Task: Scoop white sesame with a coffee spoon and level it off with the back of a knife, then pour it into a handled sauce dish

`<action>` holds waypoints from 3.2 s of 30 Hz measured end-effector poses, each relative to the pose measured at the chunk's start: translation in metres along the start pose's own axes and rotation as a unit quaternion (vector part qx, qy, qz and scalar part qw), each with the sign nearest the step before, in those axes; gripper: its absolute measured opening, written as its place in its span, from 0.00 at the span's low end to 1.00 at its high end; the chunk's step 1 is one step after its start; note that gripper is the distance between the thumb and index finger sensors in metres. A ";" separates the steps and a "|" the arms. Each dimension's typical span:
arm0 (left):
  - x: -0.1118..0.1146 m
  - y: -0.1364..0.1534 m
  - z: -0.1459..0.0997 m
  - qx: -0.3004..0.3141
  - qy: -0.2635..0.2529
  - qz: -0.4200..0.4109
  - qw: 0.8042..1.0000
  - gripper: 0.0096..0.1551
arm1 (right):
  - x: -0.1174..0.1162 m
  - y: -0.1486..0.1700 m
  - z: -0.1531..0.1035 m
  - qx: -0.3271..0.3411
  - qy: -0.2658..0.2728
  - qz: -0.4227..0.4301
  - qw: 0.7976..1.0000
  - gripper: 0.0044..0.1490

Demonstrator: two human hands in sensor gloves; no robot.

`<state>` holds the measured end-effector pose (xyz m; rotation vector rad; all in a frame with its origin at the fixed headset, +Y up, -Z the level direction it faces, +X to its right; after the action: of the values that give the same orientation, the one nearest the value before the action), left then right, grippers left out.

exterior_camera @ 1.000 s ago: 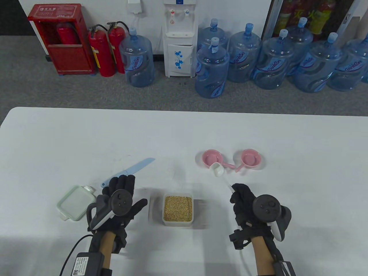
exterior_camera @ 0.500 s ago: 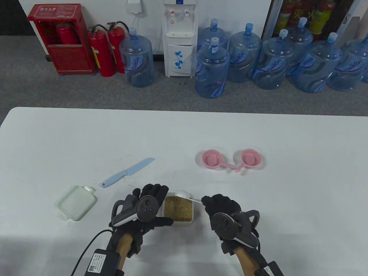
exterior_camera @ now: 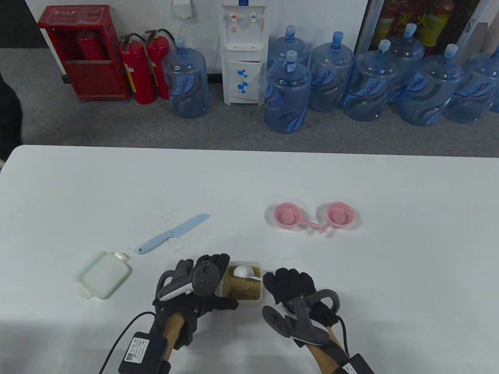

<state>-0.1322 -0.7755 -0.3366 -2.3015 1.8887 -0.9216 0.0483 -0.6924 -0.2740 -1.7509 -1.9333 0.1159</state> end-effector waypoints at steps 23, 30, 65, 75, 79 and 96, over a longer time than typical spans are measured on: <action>0.001 -0.001 -0.002 -0.006 0.011 0.011 1.000 0.70 | -0.051 0.050 0.003 -0.158 -0.188 0.383 0.891 0.24; 0.001 -0.001 -0.002 -0.007 0.012 0.010 1.000 0.70 | -0.065 0.060 -0.003 -0.188 -0.216 0.441 0.850 0.25; -0.022 0.019 -0.015 -0.005 -0.008 -0.022 1.000 0.69 | -0.056 0.072 -0.008 -0.193 -0.184 0.489 0.831 0.25; -0.067 0.137 -0.019 -0.271 -0.040 0.033 0.961 0.44 | -0.056 0.072 -0.007 -0.187 -0.184 0.484 0.835 0.25; -0.068 0.159 -0.002 -0.311 -0.027 0.039 0.949 0.39 | -0.056 0.072 -0.007 -0.184 -0.182 0.485 0.835 0.25; -0.063 0.168 0.048 -0.330 0.083 0.148 0.929 0.30 | -0.056 0.074 -0.007 -0.179 -0.184 0.494 0.831 0.25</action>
<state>-0.2653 -0.7791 -0.4660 -2.1489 2.8739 -0.5006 0.1191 -0.7352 -0.3157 -3.0180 -1.0720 0.5069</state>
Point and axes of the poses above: the tracker on the back of each hand, its own y axis roughly to the little-finger side, its own z axis roughly from the wrist to the fingertips, x = y × z, the point moved 5 cm from there along z, roughly from the wrist to the fingertips, and after that the axes turned 1 degree about x, right-handed, at the moved point
